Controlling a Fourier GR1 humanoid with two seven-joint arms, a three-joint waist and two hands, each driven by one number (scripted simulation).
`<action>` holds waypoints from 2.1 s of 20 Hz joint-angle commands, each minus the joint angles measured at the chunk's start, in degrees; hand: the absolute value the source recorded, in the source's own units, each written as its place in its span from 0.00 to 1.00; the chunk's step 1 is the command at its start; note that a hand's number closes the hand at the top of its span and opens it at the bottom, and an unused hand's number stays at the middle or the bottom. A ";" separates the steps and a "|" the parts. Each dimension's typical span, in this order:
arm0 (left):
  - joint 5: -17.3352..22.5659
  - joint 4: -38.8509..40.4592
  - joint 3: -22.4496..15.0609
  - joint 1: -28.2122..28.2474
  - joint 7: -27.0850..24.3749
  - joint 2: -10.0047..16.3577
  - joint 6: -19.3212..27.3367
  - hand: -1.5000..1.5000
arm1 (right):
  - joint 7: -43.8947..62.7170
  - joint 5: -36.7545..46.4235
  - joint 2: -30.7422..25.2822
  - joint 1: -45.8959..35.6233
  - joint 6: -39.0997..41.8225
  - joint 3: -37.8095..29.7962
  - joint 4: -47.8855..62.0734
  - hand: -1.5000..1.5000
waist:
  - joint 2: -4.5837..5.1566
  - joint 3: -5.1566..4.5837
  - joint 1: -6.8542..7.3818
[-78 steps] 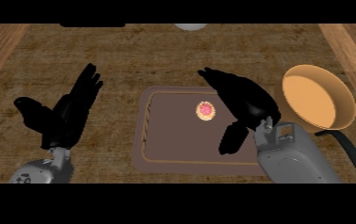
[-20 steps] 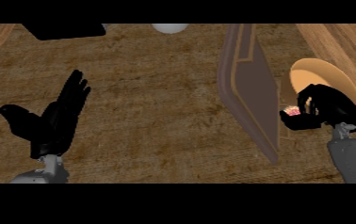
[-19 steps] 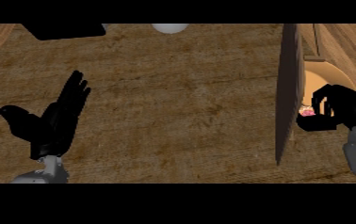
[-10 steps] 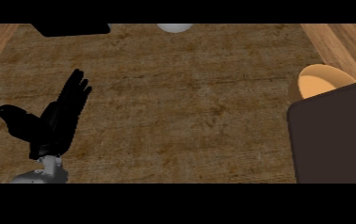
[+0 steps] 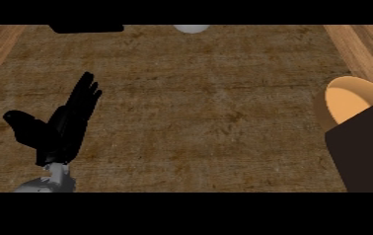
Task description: Pick the cupcake from the tray and place it in the pot
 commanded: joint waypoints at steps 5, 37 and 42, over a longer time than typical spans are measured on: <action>-2.86 0.38 -3.07 -1.82 -0.30 -1.78 0.49 0.50 | 16.68 -11.56 -8.38 -13.99 2.17 2.14 0.95 1.00 | 0.66 0.02 2.89; -1.99 5.02 -0.09 -4.20 -2.54 -2.20 -1.70 0.50 | 19.97 -6.62 9.65 -33.13 -14.84 24.96 32.45 0.00 | 0.56 0.11 2.18; -2.07 2.24 -1.09 -3.77 -0.04 -2.96 -0.95 0.50 | 11.49 -2.34 11.86 -34.51 -27.99 19.80 33.74 0.00 | 0.63 0.16 2.71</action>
